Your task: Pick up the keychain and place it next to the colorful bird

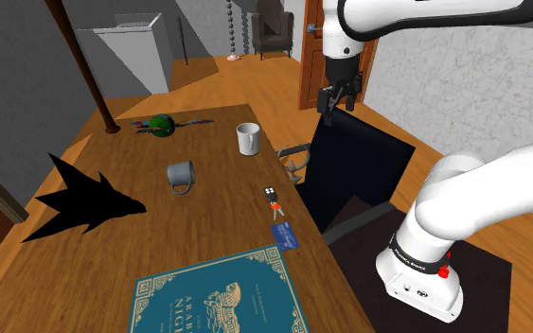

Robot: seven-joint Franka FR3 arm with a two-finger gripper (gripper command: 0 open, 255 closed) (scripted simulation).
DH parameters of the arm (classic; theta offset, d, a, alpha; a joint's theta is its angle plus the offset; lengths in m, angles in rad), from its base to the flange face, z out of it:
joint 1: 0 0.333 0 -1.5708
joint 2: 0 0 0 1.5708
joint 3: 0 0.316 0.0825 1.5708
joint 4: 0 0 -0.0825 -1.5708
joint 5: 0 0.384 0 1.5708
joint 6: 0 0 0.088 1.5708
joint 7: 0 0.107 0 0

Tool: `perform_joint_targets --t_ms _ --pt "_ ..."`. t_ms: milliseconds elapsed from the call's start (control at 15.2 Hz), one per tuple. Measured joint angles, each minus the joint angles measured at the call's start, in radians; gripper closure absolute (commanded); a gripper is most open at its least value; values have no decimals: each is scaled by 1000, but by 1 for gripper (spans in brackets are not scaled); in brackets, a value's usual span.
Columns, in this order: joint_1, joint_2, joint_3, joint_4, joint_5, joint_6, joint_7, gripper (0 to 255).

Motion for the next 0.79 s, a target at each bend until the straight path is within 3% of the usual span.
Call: perform_joint_targets --t_ms 264,792 --pt "7 -2 27 -50 29 57 54 0" --pt "39 79 154 -185 141 313 272 0"
